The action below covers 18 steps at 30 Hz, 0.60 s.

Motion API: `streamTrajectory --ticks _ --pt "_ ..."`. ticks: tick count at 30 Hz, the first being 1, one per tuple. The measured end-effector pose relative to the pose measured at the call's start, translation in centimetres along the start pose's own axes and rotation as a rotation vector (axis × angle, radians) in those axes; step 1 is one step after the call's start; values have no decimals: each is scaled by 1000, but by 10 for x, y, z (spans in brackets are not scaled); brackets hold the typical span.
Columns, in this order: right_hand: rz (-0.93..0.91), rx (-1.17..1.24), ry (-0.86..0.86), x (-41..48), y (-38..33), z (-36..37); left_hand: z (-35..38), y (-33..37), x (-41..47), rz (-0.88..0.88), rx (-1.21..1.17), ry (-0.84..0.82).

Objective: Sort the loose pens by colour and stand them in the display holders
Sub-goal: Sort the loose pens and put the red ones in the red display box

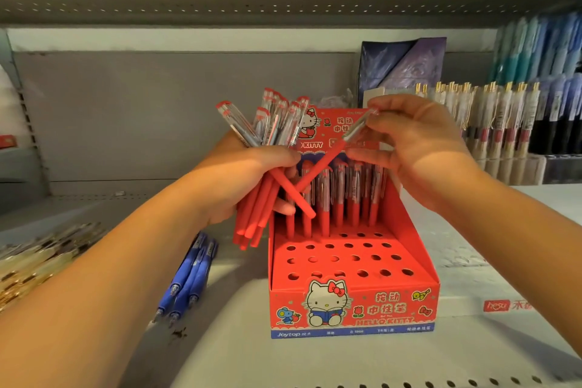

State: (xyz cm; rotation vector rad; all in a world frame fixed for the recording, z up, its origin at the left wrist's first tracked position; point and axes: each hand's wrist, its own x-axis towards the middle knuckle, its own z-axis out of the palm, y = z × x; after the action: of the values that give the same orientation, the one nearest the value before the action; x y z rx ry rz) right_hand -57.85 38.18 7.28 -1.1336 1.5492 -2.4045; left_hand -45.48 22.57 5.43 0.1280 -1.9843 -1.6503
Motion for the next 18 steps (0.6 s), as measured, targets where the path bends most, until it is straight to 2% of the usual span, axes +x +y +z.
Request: streamTrajectory --ticks 6,14,18 --pt "-109 -236 75 5 -1 -4 -7 0 2 35 30 -14" --pt "-226 -603 -81 5 14 -5 -19 -8 13 50 139 -12" --pt "-239 -636 -117 5 14 -9 -18 -8 11 65 120 -38"
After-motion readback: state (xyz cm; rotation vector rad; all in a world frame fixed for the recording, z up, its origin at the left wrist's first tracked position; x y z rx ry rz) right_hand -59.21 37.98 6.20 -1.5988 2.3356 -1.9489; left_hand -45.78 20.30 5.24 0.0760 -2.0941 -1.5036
